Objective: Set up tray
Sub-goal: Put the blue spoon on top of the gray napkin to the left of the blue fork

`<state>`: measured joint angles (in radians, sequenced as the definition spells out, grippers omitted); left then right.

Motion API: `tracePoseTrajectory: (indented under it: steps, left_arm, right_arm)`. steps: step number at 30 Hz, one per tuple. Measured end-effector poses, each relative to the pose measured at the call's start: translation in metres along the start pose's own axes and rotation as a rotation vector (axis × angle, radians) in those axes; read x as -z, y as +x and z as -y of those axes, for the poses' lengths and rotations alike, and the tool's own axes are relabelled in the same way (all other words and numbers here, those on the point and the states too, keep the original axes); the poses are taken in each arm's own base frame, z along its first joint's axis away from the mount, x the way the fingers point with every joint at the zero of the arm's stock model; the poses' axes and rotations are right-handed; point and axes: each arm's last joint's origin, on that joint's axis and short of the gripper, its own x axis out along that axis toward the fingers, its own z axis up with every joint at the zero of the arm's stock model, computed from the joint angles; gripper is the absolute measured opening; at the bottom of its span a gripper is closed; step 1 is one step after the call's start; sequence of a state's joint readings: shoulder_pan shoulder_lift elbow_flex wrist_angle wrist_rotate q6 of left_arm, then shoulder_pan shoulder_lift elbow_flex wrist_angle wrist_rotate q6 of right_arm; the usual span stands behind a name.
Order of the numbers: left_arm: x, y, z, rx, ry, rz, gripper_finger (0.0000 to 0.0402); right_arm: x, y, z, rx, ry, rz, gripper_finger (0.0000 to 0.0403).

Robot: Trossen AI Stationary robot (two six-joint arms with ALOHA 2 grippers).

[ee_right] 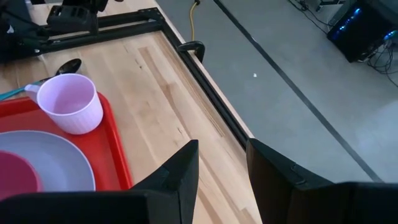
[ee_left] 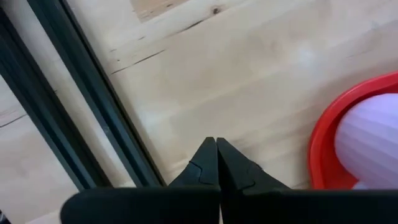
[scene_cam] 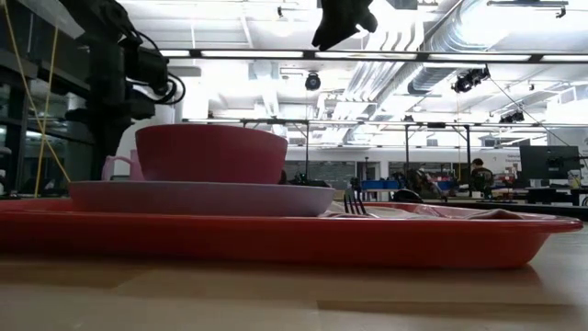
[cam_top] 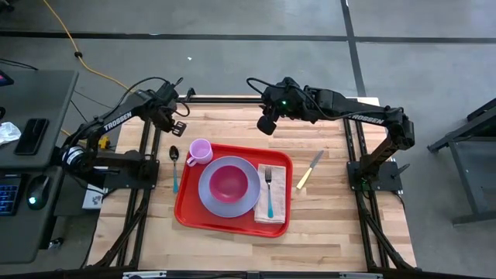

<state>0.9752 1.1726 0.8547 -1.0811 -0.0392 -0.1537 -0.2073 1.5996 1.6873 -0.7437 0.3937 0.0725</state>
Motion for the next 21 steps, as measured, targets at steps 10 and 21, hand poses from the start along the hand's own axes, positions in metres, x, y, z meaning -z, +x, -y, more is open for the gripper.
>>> tracePoseTrajectory:
  steps: [10,21]
  left_arm:
    - [0.001,0.000,0.000,0.014,0.005,-0.010,0.0021]
    - [0.002,0.000,0.000,0.021,0.049,-0.025,0.0021]
  right_arm:
    - [0.005,0.011,0.011,-0.022,0.029,-0.027,0.0114]
    - [0.065,0.064,0.023,0.023,0.002,-0.158,0.0114]
